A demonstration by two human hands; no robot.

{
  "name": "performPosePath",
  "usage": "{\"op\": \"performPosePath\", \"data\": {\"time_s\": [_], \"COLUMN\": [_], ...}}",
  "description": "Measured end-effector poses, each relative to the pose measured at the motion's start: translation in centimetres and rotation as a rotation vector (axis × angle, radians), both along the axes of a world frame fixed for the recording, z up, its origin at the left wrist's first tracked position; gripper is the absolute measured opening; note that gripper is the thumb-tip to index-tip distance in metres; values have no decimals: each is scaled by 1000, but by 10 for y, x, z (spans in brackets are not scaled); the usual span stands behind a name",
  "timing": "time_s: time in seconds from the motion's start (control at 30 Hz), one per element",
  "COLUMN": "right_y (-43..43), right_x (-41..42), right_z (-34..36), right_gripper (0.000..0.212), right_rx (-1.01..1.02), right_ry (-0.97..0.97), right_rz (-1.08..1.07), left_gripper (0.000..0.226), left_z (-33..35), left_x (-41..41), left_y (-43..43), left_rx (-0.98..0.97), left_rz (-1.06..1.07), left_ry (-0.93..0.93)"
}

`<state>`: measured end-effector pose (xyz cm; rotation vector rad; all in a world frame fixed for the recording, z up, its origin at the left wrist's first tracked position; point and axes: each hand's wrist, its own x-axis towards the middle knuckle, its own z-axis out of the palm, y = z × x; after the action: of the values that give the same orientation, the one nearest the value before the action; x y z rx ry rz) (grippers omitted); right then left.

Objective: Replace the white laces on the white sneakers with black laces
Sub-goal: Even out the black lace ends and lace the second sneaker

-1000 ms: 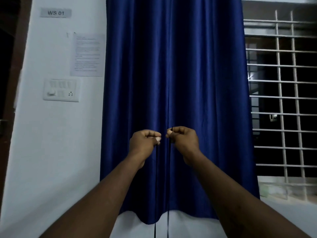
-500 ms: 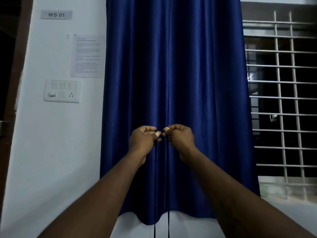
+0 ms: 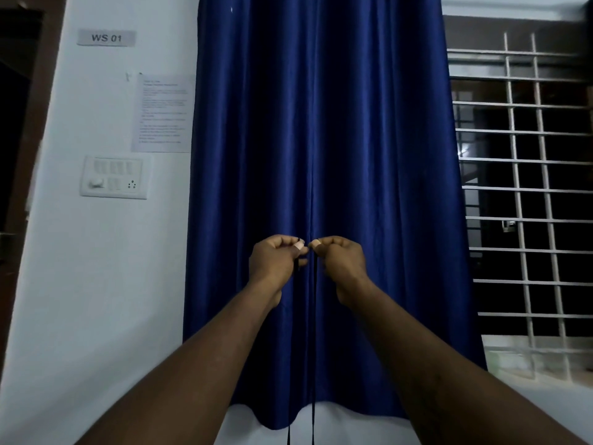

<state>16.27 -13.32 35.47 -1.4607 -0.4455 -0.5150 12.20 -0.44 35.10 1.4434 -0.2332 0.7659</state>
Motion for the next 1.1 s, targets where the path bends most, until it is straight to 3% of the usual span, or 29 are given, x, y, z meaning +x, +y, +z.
{"op": "performPosePath", "data": {"time_s": [0.27,1.1], "right_y": [-3,0], "right_x": [-6,-8], "right_z": [3,5], "right_gripper": [10,9], "right_rx": [-94,-71], "right_ry": [-44,-20], "right_rz": [-16,-12], "left_gripper": [6,6], "left_z": [6,11], "left_x": [1,-1], "left_y": [-4,-2], "left_rx": [36,8], "left_rz": [95,52], "left_ry": [10,50]}}
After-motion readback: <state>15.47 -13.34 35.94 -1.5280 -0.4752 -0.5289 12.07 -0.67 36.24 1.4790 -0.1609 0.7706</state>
